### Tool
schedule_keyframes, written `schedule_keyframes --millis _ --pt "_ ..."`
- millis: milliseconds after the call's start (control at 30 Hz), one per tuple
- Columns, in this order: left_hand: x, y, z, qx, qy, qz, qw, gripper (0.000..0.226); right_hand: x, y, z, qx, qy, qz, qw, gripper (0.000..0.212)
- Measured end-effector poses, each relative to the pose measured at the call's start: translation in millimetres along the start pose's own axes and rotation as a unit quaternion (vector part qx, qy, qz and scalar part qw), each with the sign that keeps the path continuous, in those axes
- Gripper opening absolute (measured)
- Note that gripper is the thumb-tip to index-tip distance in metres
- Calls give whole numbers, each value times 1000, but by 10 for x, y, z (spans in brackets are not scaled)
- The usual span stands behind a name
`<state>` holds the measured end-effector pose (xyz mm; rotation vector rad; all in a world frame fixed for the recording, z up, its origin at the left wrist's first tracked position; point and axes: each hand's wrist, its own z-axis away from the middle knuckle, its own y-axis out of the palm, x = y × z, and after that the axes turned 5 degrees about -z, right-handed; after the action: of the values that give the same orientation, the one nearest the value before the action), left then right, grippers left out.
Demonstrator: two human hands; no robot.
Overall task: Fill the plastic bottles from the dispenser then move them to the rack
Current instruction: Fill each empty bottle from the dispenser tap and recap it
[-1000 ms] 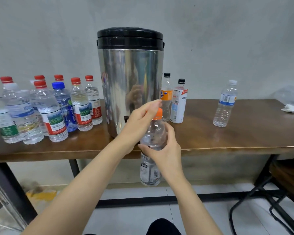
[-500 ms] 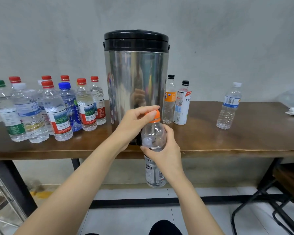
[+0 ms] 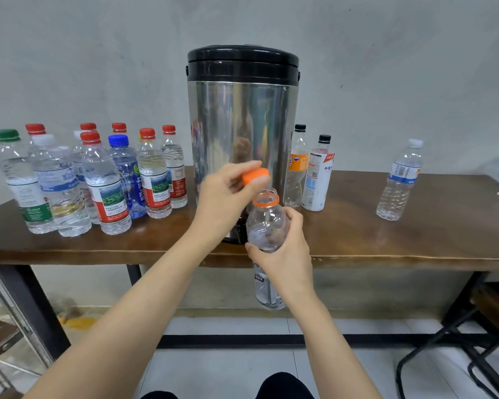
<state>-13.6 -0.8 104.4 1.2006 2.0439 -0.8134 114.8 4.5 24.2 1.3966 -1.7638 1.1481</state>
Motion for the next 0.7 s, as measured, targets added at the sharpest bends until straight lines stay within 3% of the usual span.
schedule_keyframes --millis 133,233,433,700 --pt "145 -241 -80 -129 -20 28 991 30 -91 -1 -11 -4 26 -18 999 77" --pt "571 -516 -124 -183 -88 -54 978 38 -218 28 20 -3 52 -40 998 78" --pt "1530 -882 95 -126 -230 -260 929 45 -449 182 128 22 110 -51 992 78" --pt "1924 -835 80 -35 -203 -431 879 48 -653 222 200 -5 150 -12 989 78"
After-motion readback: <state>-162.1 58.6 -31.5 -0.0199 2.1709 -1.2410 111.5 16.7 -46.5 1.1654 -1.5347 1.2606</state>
